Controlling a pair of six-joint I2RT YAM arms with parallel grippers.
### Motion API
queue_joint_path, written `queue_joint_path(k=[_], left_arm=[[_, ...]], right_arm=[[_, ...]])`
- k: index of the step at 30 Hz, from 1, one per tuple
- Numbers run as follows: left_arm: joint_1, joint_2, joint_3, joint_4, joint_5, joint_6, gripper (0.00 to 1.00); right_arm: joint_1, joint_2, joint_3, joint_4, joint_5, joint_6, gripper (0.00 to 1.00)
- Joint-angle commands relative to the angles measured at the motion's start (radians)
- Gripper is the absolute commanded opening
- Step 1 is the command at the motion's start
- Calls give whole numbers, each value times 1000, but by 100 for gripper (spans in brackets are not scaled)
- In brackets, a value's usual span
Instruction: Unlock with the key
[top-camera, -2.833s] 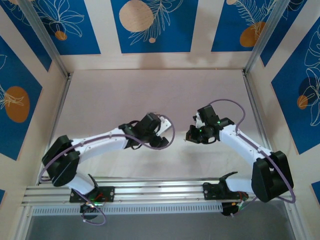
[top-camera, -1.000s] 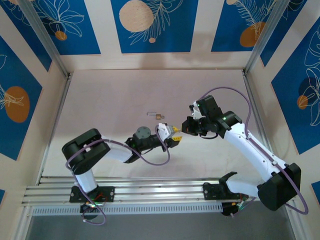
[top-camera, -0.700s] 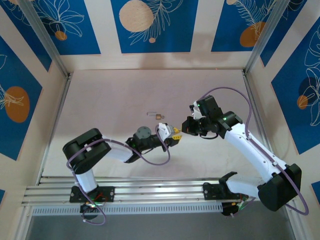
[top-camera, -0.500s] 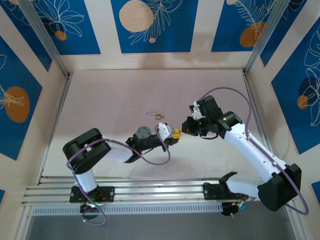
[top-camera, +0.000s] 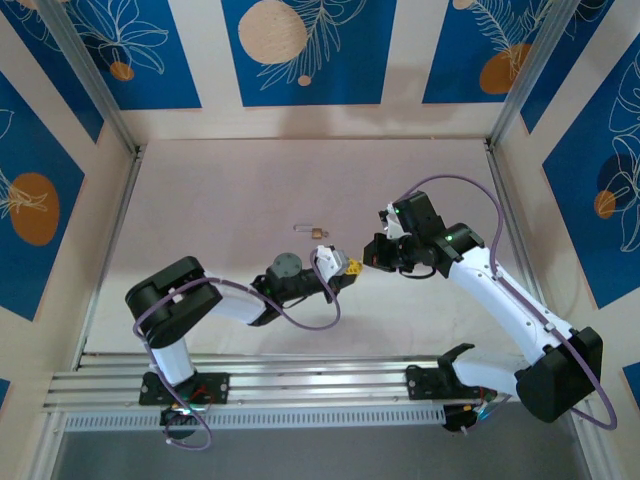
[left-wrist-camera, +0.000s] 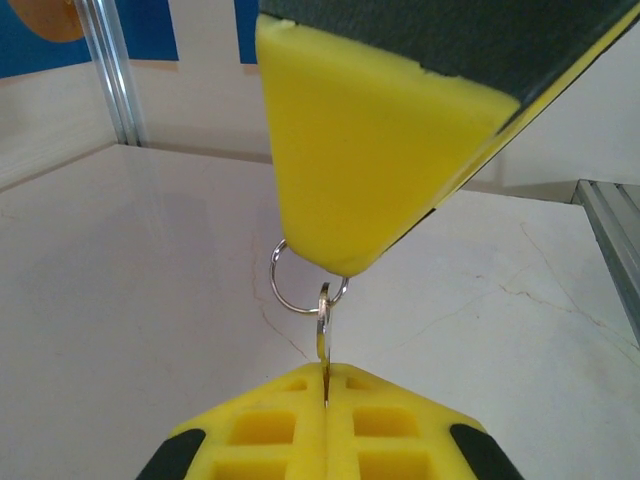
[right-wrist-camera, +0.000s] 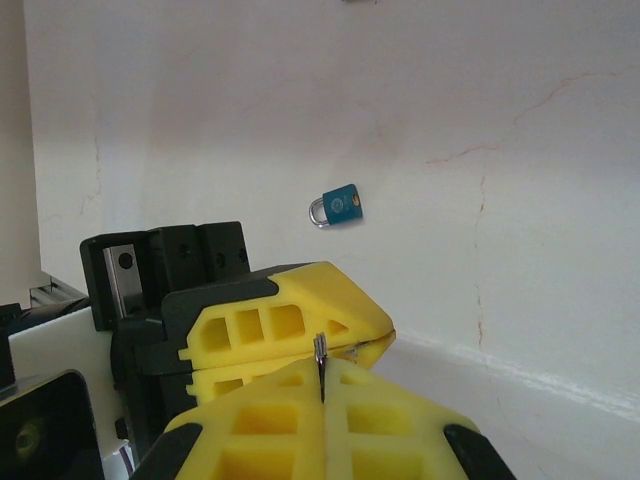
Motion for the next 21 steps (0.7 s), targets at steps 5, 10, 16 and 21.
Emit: queue_joint_path(k=[5, 10, 16, 21], left_arm=[[-2, -4, 2, 60, -8, 2, 0], [6, -22, 3, 11, 13, 18, 0], [24, -87, 28, -188, 50, 66, 0], [32, -135, 84, -380, 74, 103, 0]], right_arm=[[7, -29, -20, 3, -15, 9, 0], [-4, -46, -32, 20, -21, 1, 0], [-43, -66, -42, 36, -39, -21, 1], [-53, -56, -59, 55, -67, -24, 0]])
